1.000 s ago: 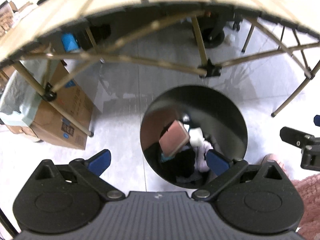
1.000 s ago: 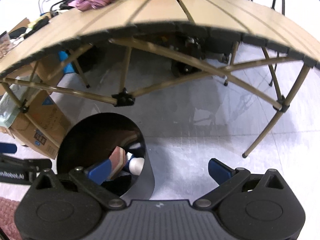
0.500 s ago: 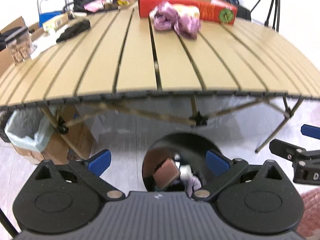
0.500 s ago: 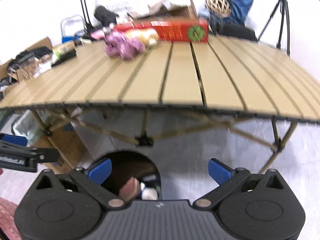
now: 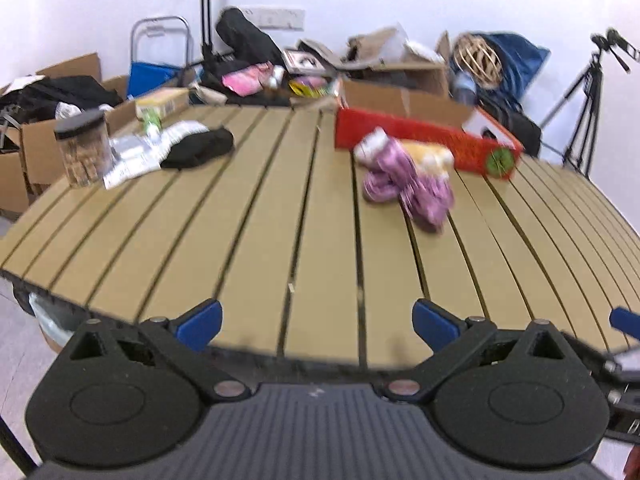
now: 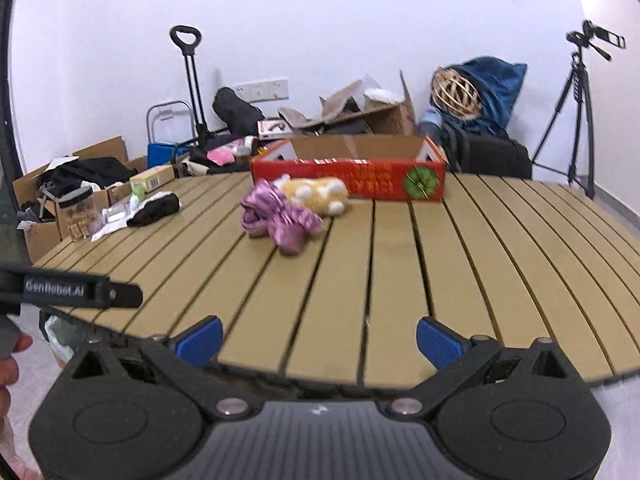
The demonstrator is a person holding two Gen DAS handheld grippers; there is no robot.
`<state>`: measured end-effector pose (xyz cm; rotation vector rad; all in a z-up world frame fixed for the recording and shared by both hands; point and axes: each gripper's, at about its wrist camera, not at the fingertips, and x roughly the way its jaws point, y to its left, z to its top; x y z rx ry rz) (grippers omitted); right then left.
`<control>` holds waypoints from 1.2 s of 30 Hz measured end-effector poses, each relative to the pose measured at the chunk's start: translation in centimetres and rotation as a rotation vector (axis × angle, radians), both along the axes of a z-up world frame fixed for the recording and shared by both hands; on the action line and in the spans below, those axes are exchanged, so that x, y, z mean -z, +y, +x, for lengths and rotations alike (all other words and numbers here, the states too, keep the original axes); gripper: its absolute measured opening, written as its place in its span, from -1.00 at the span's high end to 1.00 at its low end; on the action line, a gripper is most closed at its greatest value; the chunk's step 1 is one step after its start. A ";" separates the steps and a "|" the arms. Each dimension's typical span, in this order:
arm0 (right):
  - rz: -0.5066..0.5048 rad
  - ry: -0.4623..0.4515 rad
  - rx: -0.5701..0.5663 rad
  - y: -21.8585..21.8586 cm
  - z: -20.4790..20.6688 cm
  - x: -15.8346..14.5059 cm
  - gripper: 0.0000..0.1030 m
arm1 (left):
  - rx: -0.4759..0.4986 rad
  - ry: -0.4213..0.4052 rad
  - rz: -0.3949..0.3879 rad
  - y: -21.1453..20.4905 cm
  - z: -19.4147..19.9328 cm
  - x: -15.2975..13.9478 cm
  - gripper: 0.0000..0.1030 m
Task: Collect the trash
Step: 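Raise both open tools from the bin back toward the table, then grasp the purple satin ribbon on the table with the right tool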
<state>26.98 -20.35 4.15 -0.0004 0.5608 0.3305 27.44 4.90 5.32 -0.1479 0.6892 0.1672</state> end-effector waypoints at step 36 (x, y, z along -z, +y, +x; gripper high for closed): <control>-0.195 0.019 -0.019 14.4 21.4 4.1 -0.80 | -0.162 -0.152 -0.015 8.2 6.2 2.1 -1.00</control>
